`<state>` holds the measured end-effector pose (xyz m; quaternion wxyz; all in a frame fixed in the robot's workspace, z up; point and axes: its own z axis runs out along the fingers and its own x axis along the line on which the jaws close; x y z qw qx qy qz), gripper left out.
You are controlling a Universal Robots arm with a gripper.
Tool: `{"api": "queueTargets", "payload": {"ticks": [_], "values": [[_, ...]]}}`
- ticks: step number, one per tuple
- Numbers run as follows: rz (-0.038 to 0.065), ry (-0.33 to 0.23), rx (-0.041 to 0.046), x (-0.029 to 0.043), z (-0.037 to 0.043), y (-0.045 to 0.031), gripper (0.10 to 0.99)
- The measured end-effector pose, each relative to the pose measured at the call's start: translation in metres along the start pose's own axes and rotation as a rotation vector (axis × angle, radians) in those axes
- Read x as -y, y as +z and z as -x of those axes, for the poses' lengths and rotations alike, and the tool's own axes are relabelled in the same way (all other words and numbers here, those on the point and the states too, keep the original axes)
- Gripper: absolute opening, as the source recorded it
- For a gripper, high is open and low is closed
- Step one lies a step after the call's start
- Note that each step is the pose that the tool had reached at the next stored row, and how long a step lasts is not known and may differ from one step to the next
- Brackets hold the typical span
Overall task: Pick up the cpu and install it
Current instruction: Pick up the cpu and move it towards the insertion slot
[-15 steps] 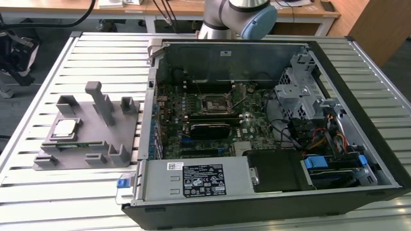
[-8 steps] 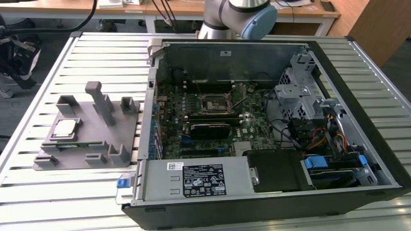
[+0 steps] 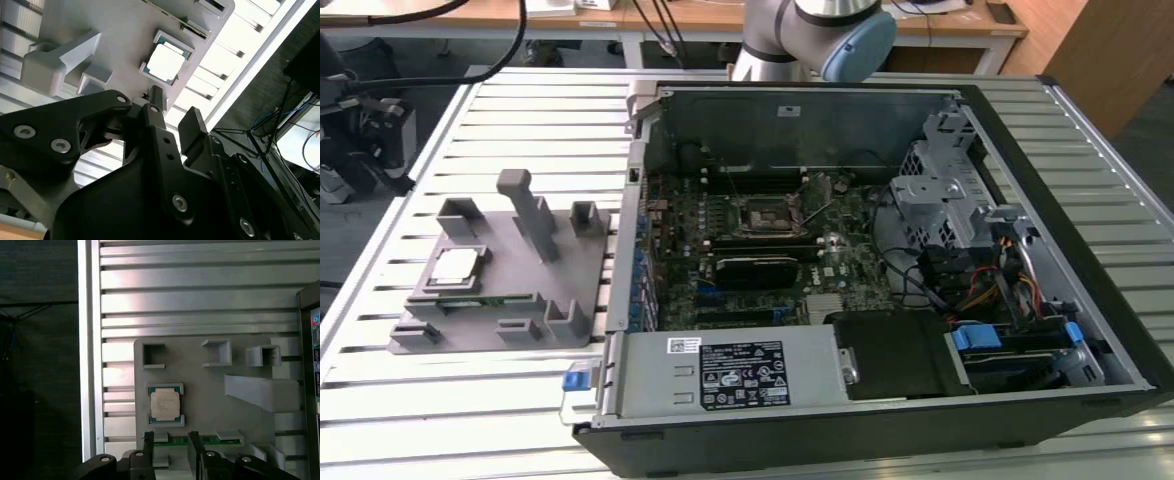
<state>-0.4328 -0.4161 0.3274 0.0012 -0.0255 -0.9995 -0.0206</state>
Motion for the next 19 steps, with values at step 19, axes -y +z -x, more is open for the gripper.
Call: {"api": "queueTargets", "payload": {"ticks": [19], "values": [[0.0, -0.063, -0.0026, 0.0014, -0.0001, 0.0346, 0.718]]}}
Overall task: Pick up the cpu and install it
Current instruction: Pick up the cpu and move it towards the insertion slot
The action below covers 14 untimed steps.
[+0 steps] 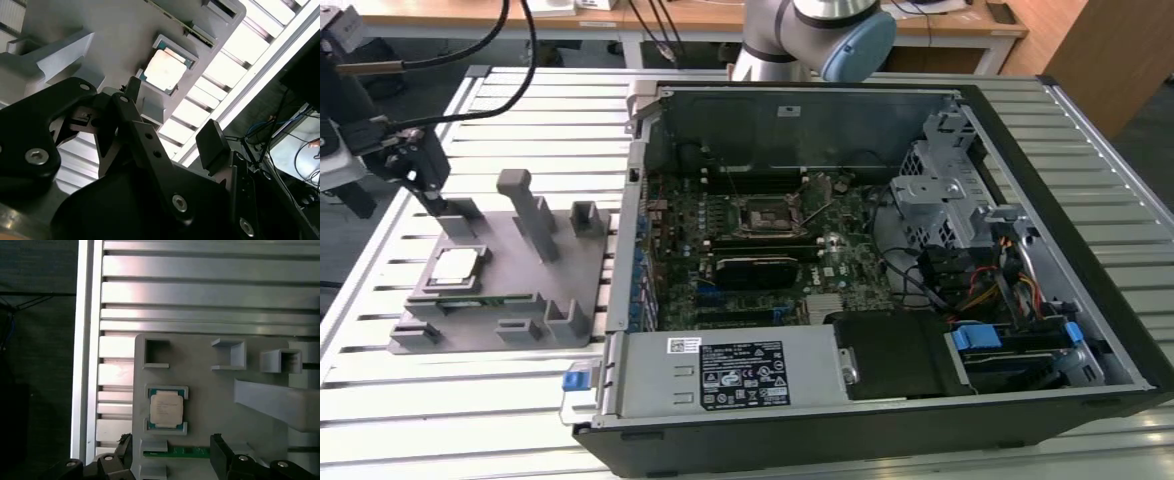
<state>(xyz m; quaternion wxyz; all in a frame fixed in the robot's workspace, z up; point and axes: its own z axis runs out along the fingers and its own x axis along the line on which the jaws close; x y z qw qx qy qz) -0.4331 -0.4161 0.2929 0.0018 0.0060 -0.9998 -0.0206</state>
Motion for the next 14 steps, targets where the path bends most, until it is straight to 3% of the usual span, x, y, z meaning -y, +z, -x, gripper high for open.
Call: {"api": "queueTargets", "payload": {"ticks": [14], "values": [[0.0, -0.004, -0.0012, 0.0011, 0.0001, 0.0255, 0.718]]}}
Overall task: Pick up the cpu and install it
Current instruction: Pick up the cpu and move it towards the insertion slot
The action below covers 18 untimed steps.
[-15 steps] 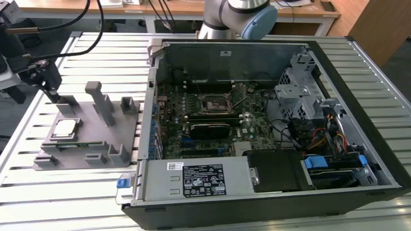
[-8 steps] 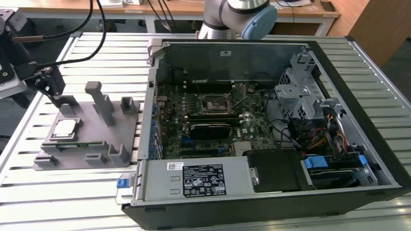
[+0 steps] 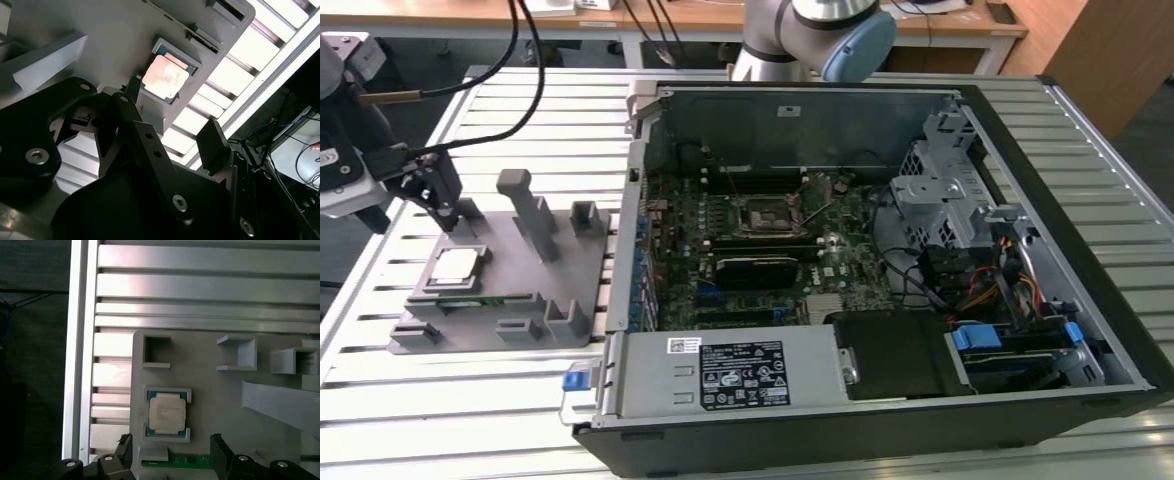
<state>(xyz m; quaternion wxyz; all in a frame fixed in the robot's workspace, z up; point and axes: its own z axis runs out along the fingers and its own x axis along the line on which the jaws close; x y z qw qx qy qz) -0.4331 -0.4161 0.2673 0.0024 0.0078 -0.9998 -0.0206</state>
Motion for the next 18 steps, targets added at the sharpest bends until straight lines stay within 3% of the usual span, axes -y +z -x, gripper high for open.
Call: {"api": "queueTargets", "payload": {"ticks": [18], "values": [[0.002, 0.0, -0.0047, 0.0007, 0.0003, 0.0327, 0.718]]}}
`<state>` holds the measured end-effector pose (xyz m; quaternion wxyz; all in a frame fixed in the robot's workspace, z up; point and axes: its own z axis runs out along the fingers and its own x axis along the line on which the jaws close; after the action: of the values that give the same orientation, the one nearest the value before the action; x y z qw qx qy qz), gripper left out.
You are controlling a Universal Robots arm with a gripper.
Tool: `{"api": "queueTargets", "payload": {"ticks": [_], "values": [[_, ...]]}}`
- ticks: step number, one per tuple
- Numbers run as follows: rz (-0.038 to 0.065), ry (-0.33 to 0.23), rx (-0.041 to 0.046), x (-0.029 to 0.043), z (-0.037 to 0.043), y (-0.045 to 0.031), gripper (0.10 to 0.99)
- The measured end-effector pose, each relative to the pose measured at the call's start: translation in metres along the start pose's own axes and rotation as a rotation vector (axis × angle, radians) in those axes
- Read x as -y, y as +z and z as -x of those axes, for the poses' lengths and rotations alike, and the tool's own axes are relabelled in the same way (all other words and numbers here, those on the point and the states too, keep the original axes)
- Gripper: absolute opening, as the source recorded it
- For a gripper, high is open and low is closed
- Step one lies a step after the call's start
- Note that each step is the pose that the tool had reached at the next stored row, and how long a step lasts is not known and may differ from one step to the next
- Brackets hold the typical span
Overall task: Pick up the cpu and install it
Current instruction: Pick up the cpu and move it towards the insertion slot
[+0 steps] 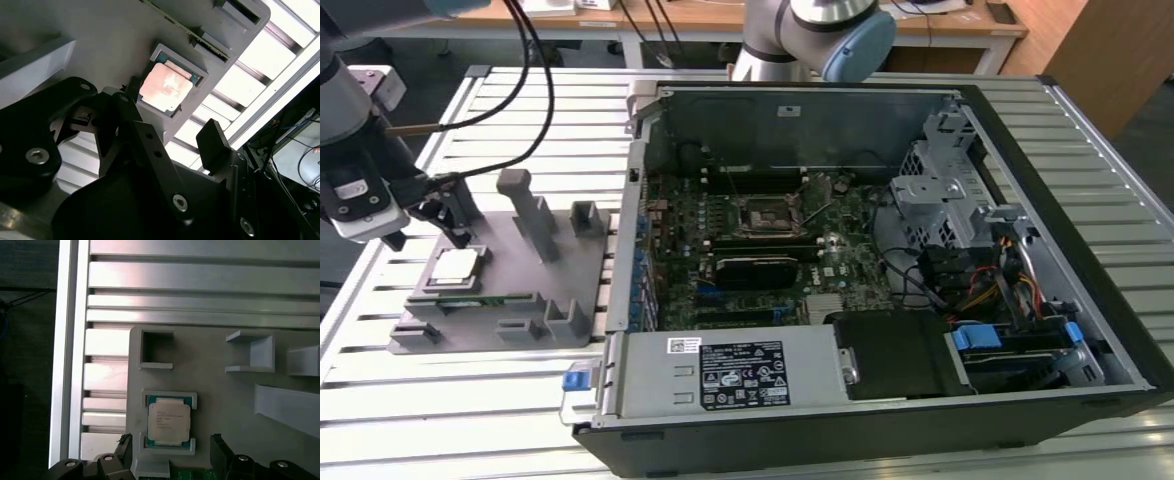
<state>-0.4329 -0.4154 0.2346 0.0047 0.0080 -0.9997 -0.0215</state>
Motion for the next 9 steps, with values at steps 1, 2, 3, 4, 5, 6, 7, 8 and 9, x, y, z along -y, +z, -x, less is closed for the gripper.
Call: {"api": "queueTargets", "payload": {"ticks": [1, 2, 3, 4, 5, 6, 7, 8, 9], "values": [[0.0, 0.0, -0.0004, -0.0003, 0.0, 0.0018, 0.718], [0.0, 0.0, -0.0008, -0.0004, 0.0, 0.0036, 0.718], [0.0, 0.0, -0.0014, -0.0005, 0.0, 0.0054, 0.718], [0.0, 0.0, -0.0016, -0.0005, 0.0001, 0.0071, 0.718], [0.0, 0.0, -0.0017, -0.0004, 0.0001, 0.0087, 0.718], [0.0, 0.0, -0.0017, -0.0004, 0.0001, 0.0103, 0.718], [0.0, 0.0, -0.0017, -0.0003, 0.0001, 0.0117, 0.718], [0.0, 0.0, -0.0018, -0.0003, 0.0001, 0.0131, 0.718], [0.0, 0.0, -0.0018, -0.0002, 0.0001, 0.0146, 0.718]]}}
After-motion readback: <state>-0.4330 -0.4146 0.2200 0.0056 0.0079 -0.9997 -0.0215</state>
